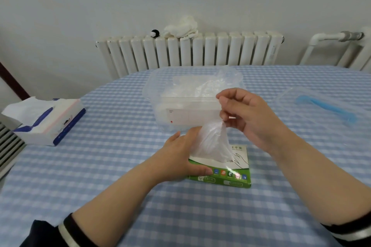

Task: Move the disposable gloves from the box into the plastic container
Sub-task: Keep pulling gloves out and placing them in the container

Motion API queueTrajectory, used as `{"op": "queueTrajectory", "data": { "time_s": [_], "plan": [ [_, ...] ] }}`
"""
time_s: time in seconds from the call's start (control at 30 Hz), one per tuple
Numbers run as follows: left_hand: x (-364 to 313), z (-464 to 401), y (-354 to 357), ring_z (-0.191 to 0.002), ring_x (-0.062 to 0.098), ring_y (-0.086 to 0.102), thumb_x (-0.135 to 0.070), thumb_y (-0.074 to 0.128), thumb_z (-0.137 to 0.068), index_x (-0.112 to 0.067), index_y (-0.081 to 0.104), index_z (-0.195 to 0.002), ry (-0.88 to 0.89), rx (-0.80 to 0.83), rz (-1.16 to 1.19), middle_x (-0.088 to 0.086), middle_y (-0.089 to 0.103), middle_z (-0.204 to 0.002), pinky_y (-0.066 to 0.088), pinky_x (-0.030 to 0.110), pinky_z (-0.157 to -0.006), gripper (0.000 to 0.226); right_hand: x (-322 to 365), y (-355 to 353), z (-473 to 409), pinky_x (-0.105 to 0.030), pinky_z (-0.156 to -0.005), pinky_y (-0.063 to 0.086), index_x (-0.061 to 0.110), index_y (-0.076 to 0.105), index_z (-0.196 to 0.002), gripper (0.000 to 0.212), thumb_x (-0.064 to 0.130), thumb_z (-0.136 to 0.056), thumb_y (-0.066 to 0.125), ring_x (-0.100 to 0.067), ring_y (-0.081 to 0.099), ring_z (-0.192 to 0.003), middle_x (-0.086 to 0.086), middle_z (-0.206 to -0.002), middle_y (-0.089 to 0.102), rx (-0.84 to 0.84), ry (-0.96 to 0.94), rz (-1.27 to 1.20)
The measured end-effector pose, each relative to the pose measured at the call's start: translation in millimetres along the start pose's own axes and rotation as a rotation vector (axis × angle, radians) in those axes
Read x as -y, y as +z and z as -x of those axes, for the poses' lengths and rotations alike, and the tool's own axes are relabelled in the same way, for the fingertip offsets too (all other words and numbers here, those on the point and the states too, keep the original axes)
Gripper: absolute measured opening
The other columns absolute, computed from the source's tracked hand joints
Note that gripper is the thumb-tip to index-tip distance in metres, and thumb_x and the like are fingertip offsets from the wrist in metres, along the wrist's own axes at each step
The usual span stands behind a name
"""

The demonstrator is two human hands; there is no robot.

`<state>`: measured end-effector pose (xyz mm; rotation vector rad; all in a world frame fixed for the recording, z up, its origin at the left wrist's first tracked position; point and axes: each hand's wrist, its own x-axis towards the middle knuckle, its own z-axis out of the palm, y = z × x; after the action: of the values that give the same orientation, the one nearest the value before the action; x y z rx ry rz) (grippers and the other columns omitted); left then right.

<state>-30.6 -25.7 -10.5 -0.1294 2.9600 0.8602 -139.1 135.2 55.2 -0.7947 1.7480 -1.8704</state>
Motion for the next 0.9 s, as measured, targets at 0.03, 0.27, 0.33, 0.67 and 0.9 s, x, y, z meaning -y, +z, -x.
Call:
{"op": "queueTrajectory", "data": {
  "time_s": [0.03, 0.27, 0.33, 0.67, 0.9],
  "plan": [
    [-0.1, 0.0, -0.4, -0.131, 0.010, 0.036, -0.057, 0.077, -0.072, -0.037, 0.018, -0.145, 0.003, -0.004, 0.000, -0.017, 0.041, -0.138, 0.030, 0.039, -0.115, 0.096, 0.1, -1.1, -1.1, -0.024, -0.065, 0.054, 0.013, 0.064, -0.101, 0.025, 0.035, -0.091, 0.057, -0.011, 0.060, -0.072, 0.003, -0.073, 0.062, -0.001, 0.001, 0.120],
    [3.6, 0.0, 2.7, -0.118, 0.009, 0.046, -0.056, 0.081, -0.066, -0.039, 0.026, -0.132, -0.014, -0.041, 0.072, -0.018, 0.045, -0.126, 0.050, 0.035, -0.098, 0.087, -10.9, 3.8, 1.2, -0.036, -0.072, 0.048, 0.004, 0.055, -0.071, 0.078, 0.080, -0.075, 0.038, -0.026, 0.055, -0.065, -0.009, -0.069, 0.058, 0.247, 0.206, 0.739],
    [3.7, -0.5, 2.2, -0.114, 0.007, 0.048, -0.054, 0.082, -0.066, -0.040, 0.027, -0.130, -0.020, -0.047, 0.080, -0.017, 0.047, -0.126, 0.051, 0.033, -0.095, 0.086, -12.2, 1.3, -1.3, -0.035, -0.065, 0.039, 0.012, 0.047, -0.064, 0.046, 0.049, -0.089, 0.058, -0.019, 0.044, -0.060, -0.003, -0.062, 0.046, 0.195, 0.161, 0.599],
    [0.0, 0.9, -1.6, -0.109, 0.005, 0.050, -0.052, 0.082, -0.069, -0.037, 0.025, -0.129, -0.009, -0.039, 0.087, -0.016, 0.048, -0.123, 0.048, 0.023, -0.088, 0.084, -3.2, -3.7, -0.3, -0.020, -0.060, 0.045, 0.028, 0.070, -0.087, 0.007, 0.030, -0.082, 0.075, -0.005, 0.055, -0.061, 0.014, -0.065, 0.061, 0.162, -0.023, 0.684],
    [-4.4, 2.8, -3.0, -0.107, 0.008, 0.054, -0.053, 0.080, -0.071, -0.042, 0.018, -0.126, -0.034, -0.006, 0.088, -0.016, 0.049, -0.121, 0.053, 0.025, -0.083, 0.083, -5.7, -9.5, 0.5, -0.012, -0.061, 0.037, 0.023, 0.074, -0.097, 0.028, 0.040, -0.095, 0.052, -0.001, 0.051, -0.074, 0.019, -0.078, 0.056, 0.009, -0.581, 1.101]
  ]
}}
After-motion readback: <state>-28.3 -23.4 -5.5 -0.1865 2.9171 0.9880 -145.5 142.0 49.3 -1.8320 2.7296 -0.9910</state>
